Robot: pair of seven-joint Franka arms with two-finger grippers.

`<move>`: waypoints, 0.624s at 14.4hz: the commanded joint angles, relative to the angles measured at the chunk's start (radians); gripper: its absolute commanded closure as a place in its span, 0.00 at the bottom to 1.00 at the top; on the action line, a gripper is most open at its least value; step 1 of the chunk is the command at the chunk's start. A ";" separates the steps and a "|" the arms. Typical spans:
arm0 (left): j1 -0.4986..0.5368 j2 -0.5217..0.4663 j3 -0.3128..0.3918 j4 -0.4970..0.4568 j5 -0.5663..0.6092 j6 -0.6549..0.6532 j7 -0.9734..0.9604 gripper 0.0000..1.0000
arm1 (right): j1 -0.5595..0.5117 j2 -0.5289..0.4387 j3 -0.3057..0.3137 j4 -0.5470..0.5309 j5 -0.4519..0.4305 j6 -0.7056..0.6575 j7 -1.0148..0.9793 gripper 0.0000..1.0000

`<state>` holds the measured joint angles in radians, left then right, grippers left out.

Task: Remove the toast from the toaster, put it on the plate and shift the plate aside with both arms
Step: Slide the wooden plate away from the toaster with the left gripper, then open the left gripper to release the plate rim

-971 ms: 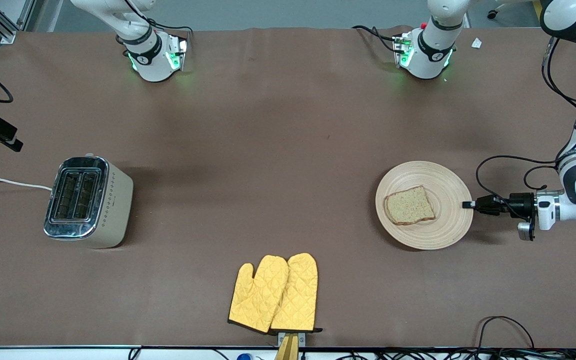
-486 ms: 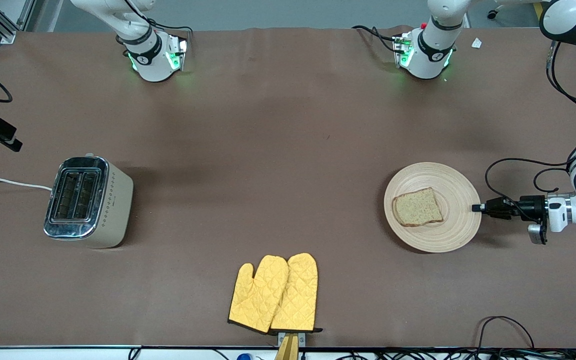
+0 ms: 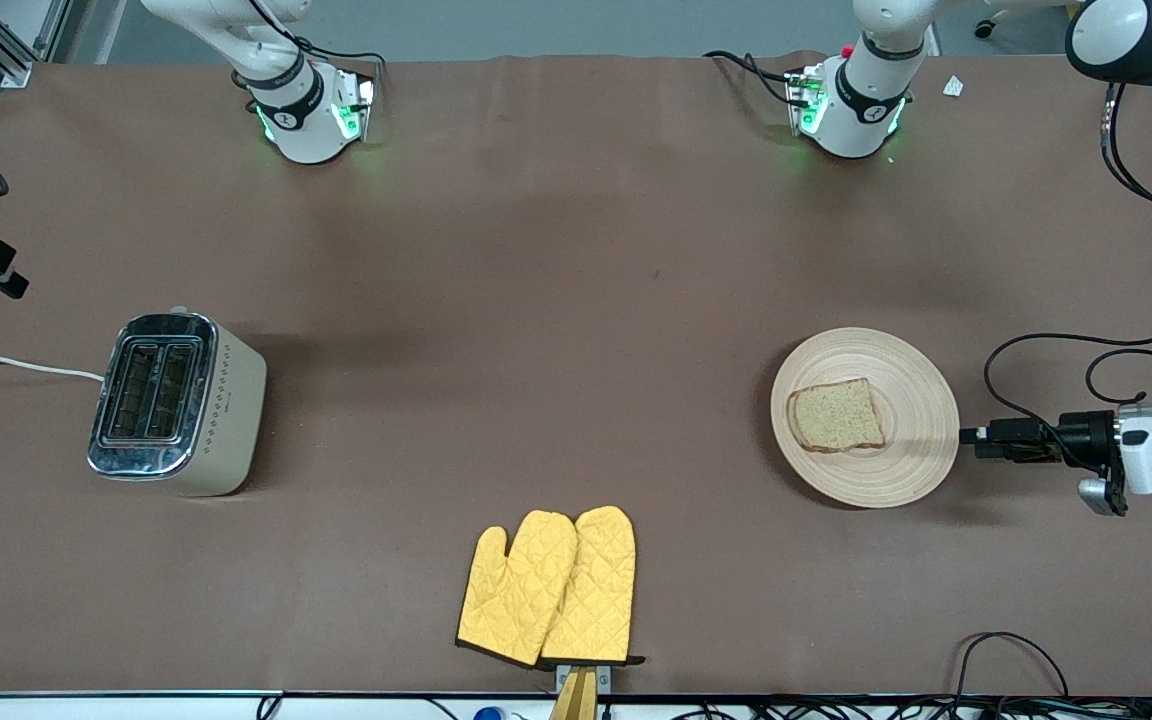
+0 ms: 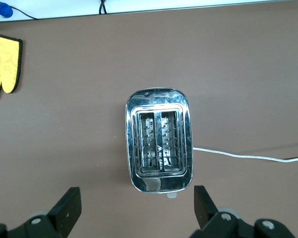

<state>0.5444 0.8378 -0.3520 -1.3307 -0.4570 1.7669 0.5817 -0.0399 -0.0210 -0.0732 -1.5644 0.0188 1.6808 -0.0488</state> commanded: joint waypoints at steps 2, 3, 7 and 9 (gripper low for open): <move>-0.066 -0.120 -0.002 -0.004 0.064 -0.011 -0.192 0.00 | 0.003 -0.011 -0.004 -0.014 -0.011 0.026 0.000 0.00; -0.090 -0.155 -0.002 -0.007 0.081 -0.011 -0.250 0.00 | 0.005 -0.011 -0.005 -0.014 -0.013 0.027 0.000 0.00; -0.187 -0.285 -0.009 -0.022 0.150 -0.038 -0.497 0.00 | -0.015 -0.013 -0.005 -0.022 -0.011 0.010 -0.002 0.00; -0.253 -0.342 -0.010 -0.022 0.198 -0.044 -0.647 0.00 | -0.015 -0.013 -0.004 -0.022 -0.011 0.010 -0.002 0.00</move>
<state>0.3393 0.5684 -0.3680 -1.3183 -0.3082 1.7315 0.0480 -0.0459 -0.0198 -0.0830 -1.5697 0.0188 1.6917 -0.0488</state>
